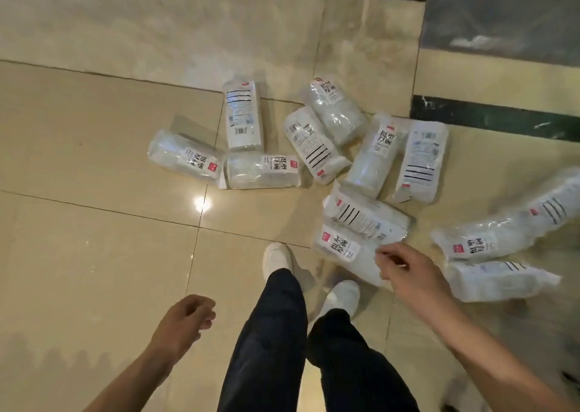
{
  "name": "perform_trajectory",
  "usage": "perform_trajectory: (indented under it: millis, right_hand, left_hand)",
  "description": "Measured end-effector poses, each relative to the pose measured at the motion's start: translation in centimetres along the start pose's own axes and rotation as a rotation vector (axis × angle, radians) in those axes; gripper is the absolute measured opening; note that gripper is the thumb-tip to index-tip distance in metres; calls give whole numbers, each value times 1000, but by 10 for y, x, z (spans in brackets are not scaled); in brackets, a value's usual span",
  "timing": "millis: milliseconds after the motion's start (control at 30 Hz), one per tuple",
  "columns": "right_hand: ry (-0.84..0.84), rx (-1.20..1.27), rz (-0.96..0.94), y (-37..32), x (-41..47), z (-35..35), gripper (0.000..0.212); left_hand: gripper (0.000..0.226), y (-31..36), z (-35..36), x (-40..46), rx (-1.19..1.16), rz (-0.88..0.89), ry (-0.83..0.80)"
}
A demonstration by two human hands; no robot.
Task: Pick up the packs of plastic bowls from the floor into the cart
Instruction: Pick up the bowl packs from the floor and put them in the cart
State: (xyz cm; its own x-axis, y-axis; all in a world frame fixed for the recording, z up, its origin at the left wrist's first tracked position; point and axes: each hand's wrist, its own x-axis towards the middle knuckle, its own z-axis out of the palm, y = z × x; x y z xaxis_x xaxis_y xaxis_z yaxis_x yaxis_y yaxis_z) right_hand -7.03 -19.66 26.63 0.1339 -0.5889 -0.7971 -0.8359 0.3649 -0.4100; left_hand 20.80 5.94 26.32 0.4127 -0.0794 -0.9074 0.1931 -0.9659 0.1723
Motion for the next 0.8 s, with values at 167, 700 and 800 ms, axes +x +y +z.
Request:
perform_trajectory:
  millis: [167,700,800]
  right_hand:
    - [-27,-198,-119,7,161,61,30]
    - [307,-826,-263,162,399,107,133]
    - [300,-820,-259,153,390,103,133]
  left_hand:
    - [10,-23,21,124,145,-73,69]
    - [141,206,131,466,1326,843,546]
    - [130,204,128,455,1388,920,594]
